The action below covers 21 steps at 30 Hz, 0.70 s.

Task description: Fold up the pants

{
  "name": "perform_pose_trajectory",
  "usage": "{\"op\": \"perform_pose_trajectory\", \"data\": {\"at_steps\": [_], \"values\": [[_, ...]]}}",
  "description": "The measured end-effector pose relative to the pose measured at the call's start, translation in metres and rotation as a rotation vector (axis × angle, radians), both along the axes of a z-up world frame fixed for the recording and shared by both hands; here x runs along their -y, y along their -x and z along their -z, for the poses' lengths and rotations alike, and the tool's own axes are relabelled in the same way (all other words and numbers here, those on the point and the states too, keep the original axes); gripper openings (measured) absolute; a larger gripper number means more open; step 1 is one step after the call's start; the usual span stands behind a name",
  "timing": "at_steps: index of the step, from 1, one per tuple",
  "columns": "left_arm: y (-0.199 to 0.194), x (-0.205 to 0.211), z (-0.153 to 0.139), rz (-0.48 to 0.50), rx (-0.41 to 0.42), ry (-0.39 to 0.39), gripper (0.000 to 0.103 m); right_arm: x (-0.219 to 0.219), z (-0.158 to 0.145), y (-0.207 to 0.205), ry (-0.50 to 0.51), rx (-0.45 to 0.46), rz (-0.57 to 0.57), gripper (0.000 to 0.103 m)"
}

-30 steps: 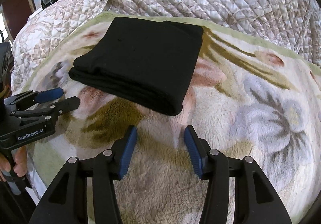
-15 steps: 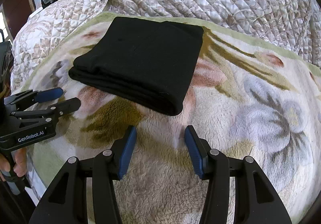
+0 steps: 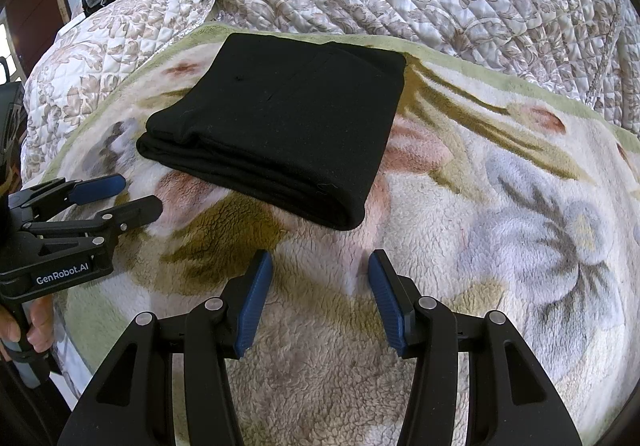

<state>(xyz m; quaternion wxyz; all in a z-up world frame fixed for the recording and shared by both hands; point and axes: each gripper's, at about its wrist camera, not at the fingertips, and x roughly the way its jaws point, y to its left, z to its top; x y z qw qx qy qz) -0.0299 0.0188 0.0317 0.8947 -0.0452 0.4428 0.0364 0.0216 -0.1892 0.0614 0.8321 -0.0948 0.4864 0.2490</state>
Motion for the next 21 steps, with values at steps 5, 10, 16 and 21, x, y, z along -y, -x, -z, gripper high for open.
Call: {"op": "perform_pose_trajectory", "data": {"at_steps": [5, 10, 16, 21], "values": [[-0.0003, 0.0003, 0.0005, 0.002, -0.001, -0.002, 0.068, -0.0001, 0.0000, 0.0000, 0.000, 0.000, 0.000, 0.051], [-0.0003, 0.0007, 0.0004, 0.001, -0.002, -0.001, 0.068, -0.0002, 0.0002, 0.0000, 0.000, 0.001, 0.000, 0.051], [-0.0006, 0.0012, 0.0008, 0.002, -0.003, 0.000, 0.070, -0.0002, 0.0000, 0.0001, 0.000, 0.001, 0.001, 0.051], [-0.0005, 0.0021, 0.0037, 0.005, -0.008, 0.006, 0.072, -0.0003, 0.0001, 0.0002, 0.001, 0.001, 0.001, 0.051]]}}
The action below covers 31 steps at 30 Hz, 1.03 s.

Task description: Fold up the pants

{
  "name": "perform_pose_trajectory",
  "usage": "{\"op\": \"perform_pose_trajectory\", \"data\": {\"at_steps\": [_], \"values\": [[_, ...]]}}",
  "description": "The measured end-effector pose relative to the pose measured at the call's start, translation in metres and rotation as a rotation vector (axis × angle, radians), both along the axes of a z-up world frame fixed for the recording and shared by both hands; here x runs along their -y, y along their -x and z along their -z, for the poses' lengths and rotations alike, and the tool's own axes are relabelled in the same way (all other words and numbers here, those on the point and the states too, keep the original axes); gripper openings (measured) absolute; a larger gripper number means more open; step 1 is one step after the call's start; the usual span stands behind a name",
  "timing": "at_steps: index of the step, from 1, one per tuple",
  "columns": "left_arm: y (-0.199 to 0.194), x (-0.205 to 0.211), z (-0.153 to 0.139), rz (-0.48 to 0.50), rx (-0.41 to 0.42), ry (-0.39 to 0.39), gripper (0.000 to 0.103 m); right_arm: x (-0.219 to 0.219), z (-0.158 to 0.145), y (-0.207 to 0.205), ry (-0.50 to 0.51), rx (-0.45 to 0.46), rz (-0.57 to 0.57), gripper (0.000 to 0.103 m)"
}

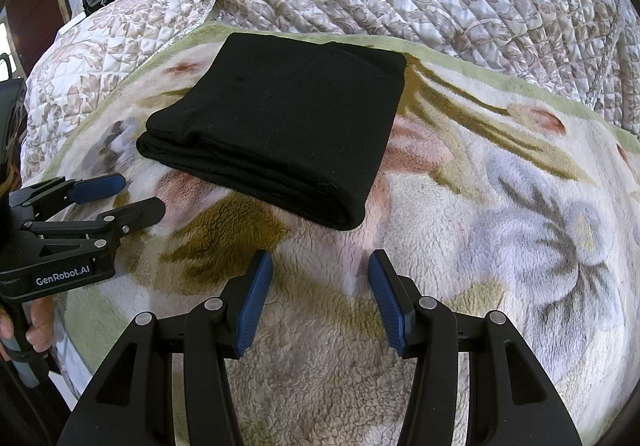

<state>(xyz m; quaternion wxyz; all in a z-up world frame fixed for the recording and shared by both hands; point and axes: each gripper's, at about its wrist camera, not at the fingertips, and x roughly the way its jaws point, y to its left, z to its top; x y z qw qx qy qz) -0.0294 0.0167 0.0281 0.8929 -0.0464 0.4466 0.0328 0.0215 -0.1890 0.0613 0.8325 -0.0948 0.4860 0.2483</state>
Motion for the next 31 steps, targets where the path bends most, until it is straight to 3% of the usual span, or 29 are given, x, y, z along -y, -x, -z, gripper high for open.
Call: {"op": "perform_pose_trajectory", "data": {"at_steps": [24, 28, 31], "values": [[-0.0038, -0.0016, -0.0007, 0.001, -0.017, -0.003, 0.075, -0.0009, -0.0002, 0.0014, 0.003, 0.028, -0.022, 0.054], [-0.0040, -0.0016, -0.0007, 0.000, -0.017, -0.005, 0.075, 0.0004, 0.0004, 0.0028, 0.012, 0.061, -0.026, 0.058], [-0.0046, -0.0021, -0.0008, -0.002, -0.017, -0.005, 0.075, 0.0017, 0.0020, 0.0050, 0.031, 0.098, -0.020, 0.069]]}}
